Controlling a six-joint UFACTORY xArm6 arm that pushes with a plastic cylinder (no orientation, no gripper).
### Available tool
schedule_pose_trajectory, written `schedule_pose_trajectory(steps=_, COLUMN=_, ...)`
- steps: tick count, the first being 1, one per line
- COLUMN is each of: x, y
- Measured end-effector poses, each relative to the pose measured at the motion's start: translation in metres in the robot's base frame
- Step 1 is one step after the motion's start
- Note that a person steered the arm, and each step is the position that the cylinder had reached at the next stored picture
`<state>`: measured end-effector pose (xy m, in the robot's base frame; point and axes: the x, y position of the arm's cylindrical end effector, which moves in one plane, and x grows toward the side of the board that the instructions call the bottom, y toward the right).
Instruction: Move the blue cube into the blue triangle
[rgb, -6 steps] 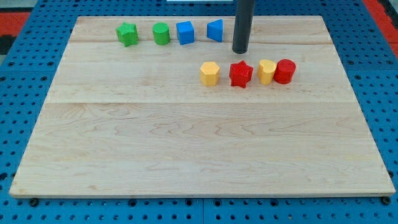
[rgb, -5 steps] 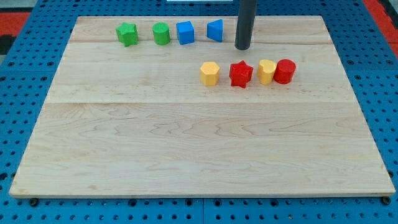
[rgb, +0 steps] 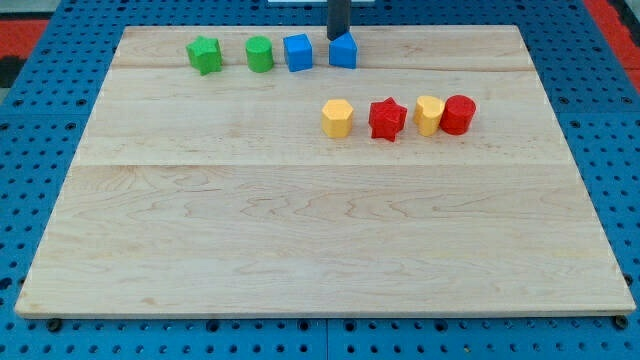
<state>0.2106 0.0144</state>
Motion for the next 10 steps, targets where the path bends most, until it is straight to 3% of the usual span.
schedule_pose_trajectory(steps=5, x=-0.002, y=-0.170)
schedule_pose_trajectory(steps=7, x=0.025, y=-0.106)
schedule_pose_trajectory(steps=9, x=0.023, y=-0.171)
schedule_pose_trajectory(steps=10, x=0.016, y=-0.120)
